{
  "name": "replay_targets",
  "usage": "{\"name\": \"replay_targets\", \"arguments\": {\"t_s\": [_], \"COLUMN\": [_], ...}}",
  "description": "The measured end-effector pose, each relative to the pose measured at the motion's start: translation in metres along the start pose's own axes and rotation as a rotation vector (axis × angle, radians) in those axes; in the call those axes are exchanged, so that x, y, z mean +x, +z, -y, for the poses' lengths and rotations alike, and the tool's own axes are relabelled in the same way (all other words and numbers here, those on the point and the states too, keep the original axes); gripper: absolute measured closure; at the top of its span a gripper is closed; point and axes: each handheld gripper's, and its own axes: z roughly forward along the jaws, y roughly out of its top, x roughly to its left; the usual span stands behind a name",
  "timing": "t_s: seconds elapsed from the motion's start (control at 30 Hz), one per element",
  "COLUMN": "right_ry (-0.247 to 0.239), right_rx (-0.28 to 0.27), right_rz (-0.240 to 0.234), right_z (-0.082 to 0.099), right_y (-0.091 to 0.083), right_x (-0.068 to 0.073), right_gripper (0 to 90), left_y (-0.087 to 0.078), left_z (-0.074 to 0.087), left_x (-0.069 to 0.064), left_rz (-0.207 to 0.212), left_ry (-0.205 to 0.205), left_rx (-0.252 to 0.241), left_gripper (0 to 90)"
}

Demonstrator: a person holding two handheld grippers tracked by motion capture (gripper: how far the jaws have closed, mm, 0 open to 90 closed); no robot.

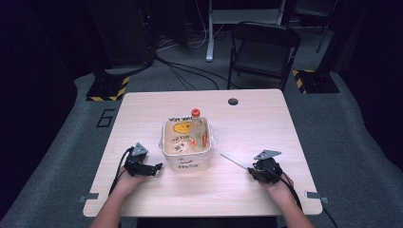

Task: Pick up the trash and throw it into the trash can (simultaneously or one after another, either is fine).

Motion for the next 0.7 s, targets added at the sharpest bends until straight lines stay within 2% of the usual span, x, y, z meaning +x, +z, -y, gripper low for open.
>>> {"name": "replay_targets", "arguments": {"t_s": [0.1, 0.2, 0.27, 0.37, 0.43, 0.47, 0.53, 0.57, 0.7], "right_ry": [0.006, 0.036, 0.040, 0.019, -0.006, -0.027, -0.035, -0.040, -0.040], "right_rx": [0.002, 0.005, 0.007, 0.004, 0.015, 0.010, 0.012, 0.009, 0.007], "right_rz": [-0.003, -0.023, -0.039, -0.043, -0.062, -0.055, -0.057, -0.070, -0.073], "right_z": [0.001, 0.006, 0.009, 0.010, 0.012, 0.013, 0.012, 0.011, 0.010], "right_y": [-0.001, -0.006, -0.009, -0.010, -0.012, -0.011, -0.012, -0.011, -0.009], "right_x": [-0.004, -0.012, -0.016, -0.018, -0.018, -0.017, -0.017, -0.016, -0.016], "right_gripper": [65.1, 63.4, 63.4, 64.6, 68.0, 70.2, 72.5, 77.9, 78.8], "left_y": [0.000, 0.000, 0.000, 0.000, 0.000, 0.000, 0.000, 0.000, 0.000], "left_z": [0.000, 0.000, 0.000, 0.000, 0.000, 0.000, 0.000, 0.000, 0.000], "left_x": [0.000, 0.000, 0.000, 0.000, 0.000, 0.000, 0.000, 0.000, 0.000], "left_rz": [0.001, 0.000, 0.000, 0.000, 0.002, 0.002, 0.002, 0.002, 0.002], "left_ry": [0.002, 0.000, 0.000, 0.000, 0.000, 0.001, 0.000, 0.000, 0.000], "left_rx": [0.006, 0.000, 0.000, 0.000, 0.004, 0.005, 0.004, 0.004, 0.004], "left_gripper": [8.0, 8.1, 8.1, 8.1, 8.0, 8.0, 8.1, 8.1, 8.1]}}
